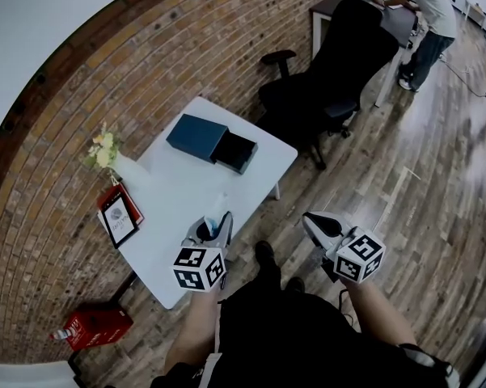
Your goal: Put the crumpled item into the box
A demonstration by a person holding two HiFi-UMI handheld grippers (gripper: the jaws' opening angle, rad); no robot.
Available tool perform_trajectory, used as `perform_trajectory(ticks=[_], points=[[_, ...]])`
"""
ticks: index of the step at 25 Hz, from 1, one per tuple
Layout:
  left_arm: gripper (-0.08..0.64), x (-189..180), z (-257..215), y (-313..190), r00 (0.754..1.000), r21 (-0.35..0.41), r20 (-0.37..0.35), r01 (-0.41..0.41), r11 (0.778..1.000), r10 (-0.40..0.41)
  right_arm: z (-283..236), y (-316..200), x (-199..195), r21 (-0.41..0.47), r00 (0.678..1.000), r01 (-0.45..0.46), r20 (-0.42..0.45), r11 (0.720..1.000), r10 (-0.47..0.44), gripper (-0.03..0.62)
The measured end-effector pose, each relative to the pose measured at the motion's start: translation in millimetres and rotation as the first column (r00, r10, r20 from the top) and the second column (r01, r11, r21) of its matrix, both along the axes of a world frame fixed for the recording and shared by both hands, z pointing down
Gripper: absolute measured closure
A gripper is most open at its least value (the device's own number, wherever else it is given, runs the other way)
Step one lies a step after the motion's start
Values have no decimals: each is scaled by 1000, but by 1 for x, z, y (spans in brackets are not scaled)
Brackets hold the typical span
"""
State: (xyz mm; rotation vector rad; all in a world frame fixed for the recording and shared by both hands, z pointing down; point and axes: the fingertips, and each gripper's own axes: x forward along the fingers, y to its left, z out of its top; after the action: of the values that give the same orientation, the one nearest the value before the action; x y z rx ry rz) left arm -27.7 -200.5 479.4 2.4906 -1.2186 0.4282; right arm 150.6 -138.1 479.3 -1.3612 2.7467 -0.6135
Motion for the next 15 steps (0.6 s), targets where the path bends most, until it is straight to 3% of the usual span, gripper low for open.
perform_trajectory(ticks=[7, 15], points=[[483, 12, 2, -61, 999, 7, -20, -48, 999, 48, -1, -57, 18, -7, 997, -69, -23, 998, 69, 592], [483, -2, -4, -148, 995, 33, -71, -67, 997, 69, -19, -153, -31, 26, 997, -5, -78, 1000, 7, 592]])
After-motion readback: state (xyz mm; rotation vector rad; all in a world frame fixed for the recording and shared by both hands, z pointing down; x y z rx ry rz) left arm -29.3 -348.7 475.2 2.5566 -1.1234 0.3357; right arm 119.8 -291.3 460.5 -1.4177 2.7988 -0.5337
